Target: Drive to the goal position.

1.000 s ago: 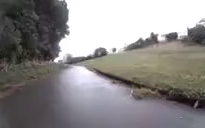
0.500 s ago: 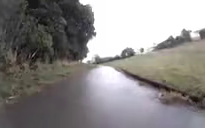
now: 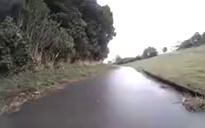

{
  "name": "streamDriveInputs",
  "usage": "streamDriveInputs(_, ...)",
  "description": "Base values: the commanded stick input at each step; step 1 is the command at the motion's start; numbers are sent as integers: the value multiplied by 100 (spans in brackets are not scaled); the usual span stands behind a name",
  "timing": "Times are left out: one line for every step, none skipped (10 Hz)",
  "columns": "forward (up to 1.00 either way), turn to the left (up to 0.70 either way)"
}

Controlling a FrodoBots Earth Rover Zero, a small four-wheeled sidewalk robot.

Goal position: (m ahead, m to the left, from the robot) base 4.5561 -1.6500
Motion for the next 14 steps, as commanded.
streamDriveInputs(4,-15)
streamDriveInputs(4,-22)
streamDriveInputs(4,-24)
streamDriveInputs(4,-26)
streamDriveInputs(4,-8)
streamDriveInputs(4,-6)
streamDriveInputs(4,-7)
streamDriveInputs(4,-10)
streamDriveInputs(4,-14)
streamDriveInputs(4,-17)
streamDriveInputs(4,-20)
streamDriveInputs(4,-24)
streamDriveInputs(4,-25)
streamDriveInputs(4,-26)
